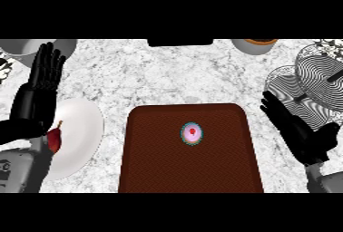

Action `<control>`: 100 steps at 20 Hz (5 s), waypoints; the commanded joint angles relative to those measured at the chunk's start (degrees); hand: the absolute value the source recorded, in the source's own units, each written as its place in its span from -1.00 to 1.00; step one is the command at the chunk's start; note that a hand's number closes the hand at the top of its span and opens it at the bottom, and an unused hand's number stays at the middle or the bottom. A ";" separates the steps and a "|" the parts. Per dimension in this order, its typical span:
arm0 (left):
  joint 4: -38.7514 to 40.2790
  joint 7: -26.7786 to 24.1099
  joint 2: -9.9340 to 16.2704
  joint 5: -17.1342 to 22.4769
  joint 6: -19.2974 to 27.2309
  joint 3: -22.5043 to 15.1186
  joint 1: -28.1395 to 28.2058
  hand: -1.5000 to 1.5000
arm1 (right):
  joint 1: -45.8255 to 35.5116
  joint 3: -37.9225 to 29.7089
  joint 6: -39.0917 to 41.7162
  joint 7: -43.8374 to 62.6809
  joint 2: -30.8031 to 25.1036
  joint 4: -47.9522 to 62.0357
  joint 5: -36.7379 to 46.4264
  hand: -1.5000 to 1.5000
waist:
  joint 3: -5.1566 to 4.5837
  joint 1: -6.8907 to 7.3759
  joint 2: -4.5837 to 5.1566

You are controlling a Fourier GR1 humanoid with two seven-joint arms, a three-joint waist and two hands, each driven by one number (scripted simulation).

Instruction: Pick the cupcake from the tray and place it in the tiered basket

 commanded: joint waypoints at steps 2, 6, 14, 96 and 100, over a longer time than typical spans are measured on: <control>4.74 4.49 1.89 -4.38 1.20 -1.15 -0.04 0.00 | 1.66 -1.50 -13.64 0.18 7.71 -2.48 2.68 1.00 | -0.80 0.69 -2.56; 8.72 6.56 6.68 -8.38 2.75 0.95 7.67 0.00 | 1.55 -6.36 -31.33 -5.17 17.46 -6.44 5.08 1.00 | -0.87 0.18 -3.07; 8.75 10.77 6.29 -7.97 1.76 -0.28 7.73 0.00 | 17.34 -3.86 -62.38 -0.24 22.62 -4.24 19.49 -1.00 | -1.23 -1.24 -3.04; 7.99 10.92 -0.42 -14.73 3.63 -3.45 6.79 0.00 | -19.62 11.16 -23.44 84.89 30.55 18.41 57.33 -1.00 | -0.82 2.65 -2.53; 8.70 12.56 2.12 -12.73 0.86 -0.97 4.89 0.00 | -20.06 10.43 -21.64 82.81 30.54 18.91 52.47 1.00 | -0.82 2.36 -2.54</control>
